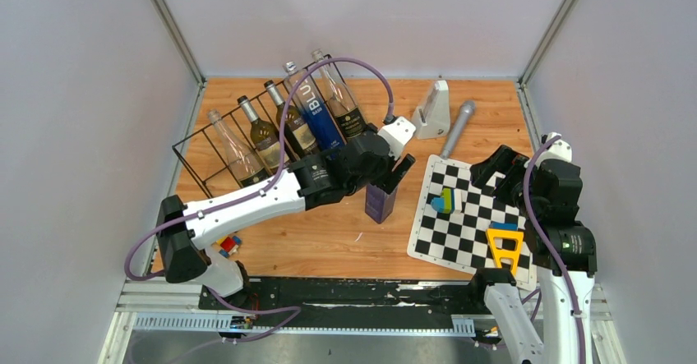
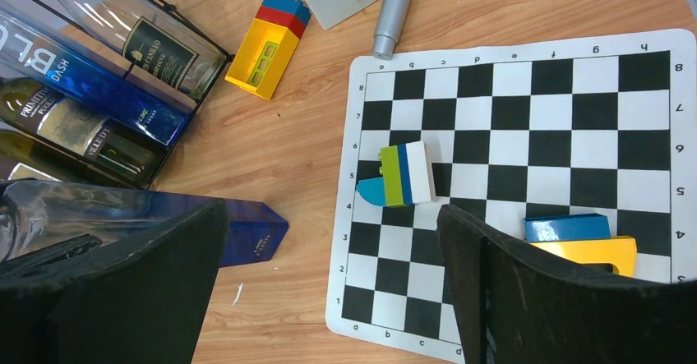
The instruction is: Take the wine bottle off the wine rack
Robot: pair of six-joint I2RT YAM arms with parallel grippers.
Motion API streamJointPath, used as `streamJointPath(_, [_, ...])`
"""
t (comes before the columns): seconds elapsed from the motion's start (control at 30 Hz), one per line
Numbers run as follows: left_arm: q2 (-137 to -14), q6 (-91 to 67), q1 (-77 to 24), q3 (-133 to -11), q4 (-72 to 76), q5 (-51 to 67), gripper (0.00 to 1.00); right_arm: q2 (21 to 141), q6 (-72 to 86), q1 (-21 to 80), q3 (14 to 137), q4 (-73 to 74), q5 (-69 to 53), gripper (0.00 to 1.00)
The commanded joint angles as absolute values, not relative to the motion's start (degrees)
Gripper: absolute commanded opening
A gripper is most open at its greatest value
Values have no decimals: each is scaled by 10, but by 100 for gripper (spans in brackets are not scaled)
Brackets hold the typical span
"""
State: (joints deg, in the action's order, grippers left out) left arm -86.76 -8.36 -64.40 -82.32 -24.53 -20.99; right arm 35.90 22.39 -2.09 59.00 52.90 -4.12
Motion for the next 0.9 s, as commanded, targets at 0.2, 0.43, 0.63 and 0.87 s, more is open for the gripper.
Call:
streamJointPath(0.2, [-817, -83, -646, -794, -210, -275, 100, 354, 218, -24, 599, 515, -56, 100])
streamJointPath(0.43, [-810, -85, -646, -810, -217, -241, 100, 353, 214, -24, 598, 505, -72, 100])
streamJointPath(0.63, [-805, -87, -646, -818, -215, -176, 100, 356, 212, -24, 603, 501, -79, 100])
streamJointPath(0.87, [-805, -88, -646, -861, -227, -117, 100, 350, 210, -23, 599, 487, -88, 100])
